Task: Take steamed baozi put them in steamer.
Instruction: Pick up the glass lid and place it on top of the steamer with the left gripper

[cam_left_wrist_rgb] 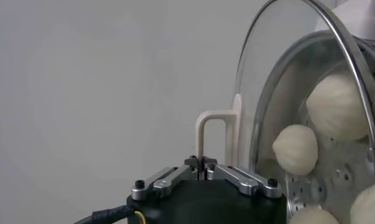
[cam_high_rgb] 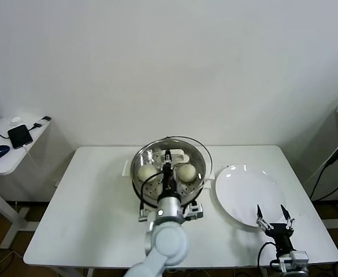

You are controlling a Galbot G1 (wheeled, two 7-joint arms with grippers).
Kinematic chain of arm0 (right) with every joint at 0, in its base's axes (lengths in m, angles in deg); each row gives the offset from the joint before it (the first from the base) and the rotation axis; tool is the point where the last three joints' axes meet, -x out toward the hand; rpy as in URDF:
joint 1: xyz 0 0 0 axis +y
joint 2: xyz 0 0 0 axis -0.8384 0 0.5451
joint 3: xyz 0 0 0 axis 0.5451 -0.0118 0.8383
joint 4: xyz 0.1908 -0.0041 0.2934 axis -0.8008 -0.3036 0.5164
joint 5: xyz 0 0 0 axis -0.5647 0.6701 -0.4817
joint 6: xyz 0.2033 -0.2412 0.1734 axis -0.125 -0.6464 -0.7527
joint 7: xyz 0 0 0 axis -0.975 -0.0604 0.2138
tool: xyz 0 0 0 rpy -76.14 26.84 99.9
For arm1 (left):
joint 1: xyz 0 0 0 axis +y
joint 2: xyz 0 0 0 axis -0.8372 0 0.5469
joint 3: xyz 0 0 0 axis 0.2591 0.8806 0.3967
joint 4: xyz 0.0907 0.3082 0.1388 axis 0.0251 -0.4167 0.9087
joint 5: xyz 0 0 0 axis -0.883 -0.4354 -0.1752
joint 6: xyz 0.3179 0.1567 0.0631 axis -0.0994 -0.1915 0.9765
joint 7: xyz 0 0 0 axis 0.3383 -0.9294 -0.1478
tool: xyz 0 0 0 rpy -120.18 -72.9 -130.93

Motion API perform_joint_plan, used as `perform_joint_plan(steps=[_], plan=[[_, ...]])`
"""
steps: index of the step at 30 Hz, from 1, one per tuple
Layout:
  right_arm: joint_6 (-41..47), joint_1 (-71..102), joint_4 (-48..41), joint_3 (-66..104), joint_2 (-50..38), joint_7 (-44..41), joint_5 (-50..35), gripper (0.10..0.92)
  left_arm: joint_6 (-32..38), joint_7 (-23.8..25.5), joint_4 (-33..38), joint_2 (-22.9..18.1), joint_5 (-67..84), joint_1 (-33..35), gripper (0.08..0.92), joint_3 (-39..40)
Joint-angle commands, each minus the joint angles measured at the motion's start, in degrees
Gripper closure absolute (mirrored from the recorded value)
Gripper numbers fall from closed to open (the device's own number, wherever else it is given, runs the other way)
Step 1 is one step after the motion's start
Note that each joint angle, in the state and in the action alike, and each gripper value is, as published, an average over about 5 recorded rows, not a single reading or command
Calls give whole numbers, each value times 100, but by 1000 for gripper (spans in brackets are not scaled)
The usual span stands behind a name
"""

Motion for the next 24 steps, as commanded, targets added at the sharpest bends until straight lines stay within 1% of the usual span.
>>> perform_joint_plan(steps=[1,11,16,24], plan=[[-98,-15,-44,-1,42,42,45,203,-182,43,-390,-280,-261,-99,868,182],[-171,-34,-141,0,72,70,116,203,-198,-80,-648,-222,-265,-152,868,-84],[-196,-44,-154,-12,89,71,161,203,-199,-131,-701,-135,-208,-134,868,-218],[-301,-48,-166,-24,117,59,249,203,-182,-209,-747,-110,-174,-105,868,-308]])
